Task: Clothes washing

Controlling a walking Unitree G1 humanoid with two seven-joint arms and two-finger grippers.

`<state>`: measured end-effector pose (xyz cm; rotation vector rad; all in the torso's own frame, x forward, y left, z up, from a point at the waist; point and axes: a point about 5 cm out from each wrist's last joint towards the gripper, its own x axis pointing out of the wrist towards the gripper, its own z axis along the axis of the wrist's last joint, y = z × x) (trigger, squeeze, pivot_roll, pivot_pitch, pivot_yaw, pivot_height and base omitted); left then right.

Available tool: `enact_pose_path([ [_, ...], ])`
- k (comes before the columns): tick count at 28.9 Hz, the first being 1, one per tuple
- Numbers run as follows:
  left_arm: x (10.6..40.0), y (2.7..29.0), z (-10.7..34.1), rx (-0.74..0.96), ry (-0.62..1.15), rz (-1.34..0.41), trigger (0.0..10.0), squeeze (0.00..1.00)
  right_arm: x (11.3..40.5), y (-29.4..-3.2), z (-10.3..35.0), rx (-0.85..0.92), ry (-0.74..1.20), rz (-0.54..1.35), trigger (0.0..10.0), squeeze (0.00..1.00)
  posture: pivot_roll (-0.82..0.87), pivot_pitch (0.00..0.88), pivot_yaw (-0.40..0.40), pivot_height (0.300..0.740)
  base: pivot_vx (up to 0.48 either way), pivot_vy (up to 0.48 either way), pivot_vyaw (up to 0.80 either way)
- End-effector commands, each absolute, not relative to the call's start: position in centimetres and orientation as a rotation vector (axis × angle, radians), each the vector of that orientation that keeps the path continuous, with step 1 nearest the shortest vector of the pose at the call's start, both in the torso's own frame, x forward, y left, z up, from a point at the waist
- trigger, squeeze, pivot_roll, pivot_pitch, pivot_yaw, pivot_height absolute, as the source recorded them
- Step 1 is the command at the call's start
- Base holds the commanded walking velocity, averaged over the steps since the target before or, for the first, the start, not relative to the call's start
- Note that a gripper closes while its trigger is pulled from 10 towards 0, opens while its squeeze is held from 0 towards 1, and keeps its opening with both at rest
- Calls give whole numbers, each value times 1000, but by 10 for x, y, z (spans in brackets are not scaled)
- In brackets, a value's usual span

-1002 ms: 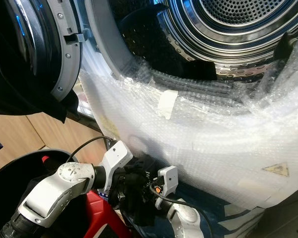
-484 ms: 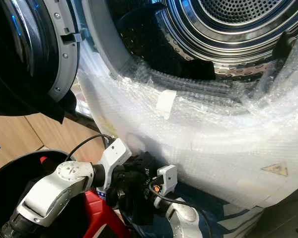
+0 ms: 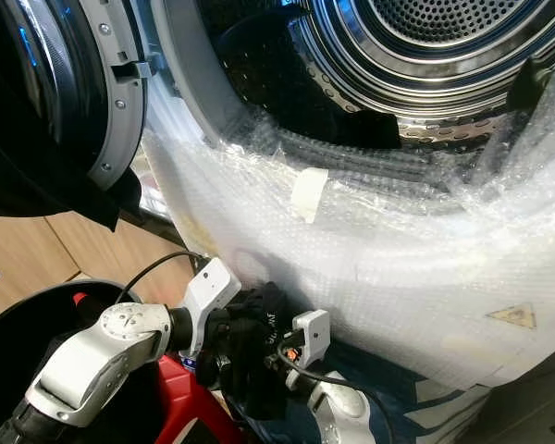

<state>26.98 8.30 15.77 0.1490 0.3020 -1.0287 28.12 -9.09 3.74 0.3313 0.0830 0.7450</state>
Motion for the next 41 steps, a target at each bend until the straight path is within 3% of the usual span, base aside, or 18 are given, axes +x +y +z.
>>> enact_pose_path([
  [1,267,94,164,164,285,-992,10000,0,281,-101,41,339,44,709,0,0,169,17,62,740,0,0,0],
  [7,266,99,168,155,270,-942,10000,0,275,-102,35,338,65,724,0,0,182,0,57,740,0,0,0],
  [15,290,117,185,70,193,-722,10000,0,276,-97,36,348,69,735,0,0,184,0,59,740,0,0,0],
  [20,296,125,180,67,232,-686,10000,0,274,-97,34,346,80,738,0,0,180,0,58,740,0,0,0],
  [26,301,124,167,-190,346,-641,10000,0,272,-96,31,340,95,746,0,0,171,0,60,740,0,0,0],
  [30,304,127,161,-96,383,-620,10000,0,270,-93,30,340,102,763,0,0,174,0,60,740,0,0,0],
  [31,302,126,160,-23,369,-668,10000,31,270,-93,30,347,99,760,0,0,177,0,60,740,0,0,0],
  [32,301,126,160,-11,363,-682,10000,431,270,-92,31,350,98,759,0,0,177,0,60,740,0,0,0],
  [33,296,124,159,-15,375,-717,10000,1000,270,-92,30,351,99,759,0,0,176,0,61,740,0,0,0],
  [38,284,129,165,425,335,-790,10000,1000,268,-91,29,348,109,770,0,0,180,0,62,740,0,0,0],
  [41,283,133,182,433,264,-783,10000,1000,267,-91,27,343,117,772,0,0,183,1,61,740,0,0,0],
])
